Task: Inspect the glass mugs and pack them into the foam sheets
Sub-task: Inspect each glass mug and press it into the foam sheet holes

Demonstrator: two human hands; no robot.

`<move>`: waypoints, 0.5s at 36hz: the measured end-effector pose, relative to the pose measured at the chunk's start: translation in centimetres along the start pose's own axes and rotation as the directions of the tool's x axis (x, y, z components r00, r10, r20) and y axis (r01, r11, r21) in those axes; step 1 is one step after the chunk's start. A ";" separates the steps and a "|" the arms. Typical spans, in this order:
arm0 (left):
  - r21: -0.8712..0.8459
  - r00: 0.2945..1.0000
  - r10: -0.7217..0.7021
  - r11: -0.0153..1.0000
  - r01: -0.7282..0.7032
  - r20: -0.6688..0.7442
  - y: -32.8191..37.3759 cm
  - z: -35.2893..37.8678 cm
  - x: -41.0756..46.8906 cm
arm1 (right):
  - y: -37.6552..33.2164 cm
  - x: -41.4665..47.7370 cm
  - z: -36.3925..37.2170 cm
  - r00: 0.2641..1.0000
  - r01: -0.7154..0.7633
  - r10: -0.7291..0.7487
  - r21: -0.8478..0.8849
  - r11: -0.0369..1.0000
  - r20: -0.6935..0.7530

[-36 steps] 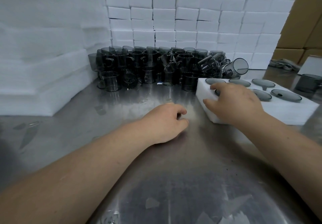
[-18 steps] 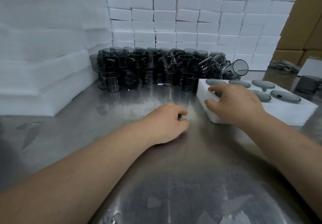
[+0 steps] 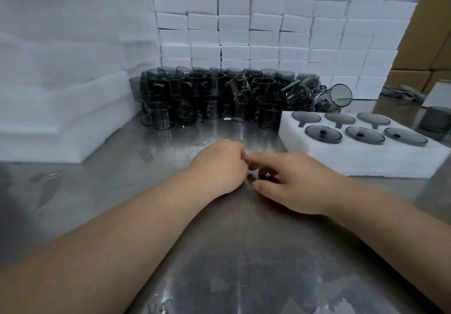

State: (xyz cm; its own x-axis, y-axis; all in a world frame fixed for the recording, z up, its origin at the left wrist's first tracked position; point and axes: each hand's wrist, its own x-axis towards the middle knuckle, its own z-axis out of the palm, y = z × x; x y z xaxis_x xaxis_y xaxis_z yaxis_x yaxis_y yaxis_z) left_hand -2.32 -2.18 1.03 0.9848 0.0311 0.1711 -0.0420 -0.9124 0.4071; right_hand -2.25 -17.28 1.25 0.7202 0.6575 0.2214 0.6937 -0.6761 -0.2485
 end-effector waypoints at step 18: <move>0.042 1.000 0.029 0.999 -0.029 -0.007 -0.5 0.1 0.4 | -0.3 0.7 1.7 0.988 -0.111 0.125 0.138 0.984 -0.093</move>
State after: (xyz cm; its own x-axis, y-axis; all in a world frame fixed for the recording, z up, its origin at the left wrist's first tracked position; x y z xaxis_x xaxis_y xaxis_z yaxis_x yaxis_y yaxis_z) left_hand -1.93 -1.76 0.77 0.9818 0.0075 0.1895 -0.0631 -0.9294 0.3637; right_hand -2.00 -16.02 -0.09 0.7991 0.5343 0.2756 0.6007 -0.6924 -0.3996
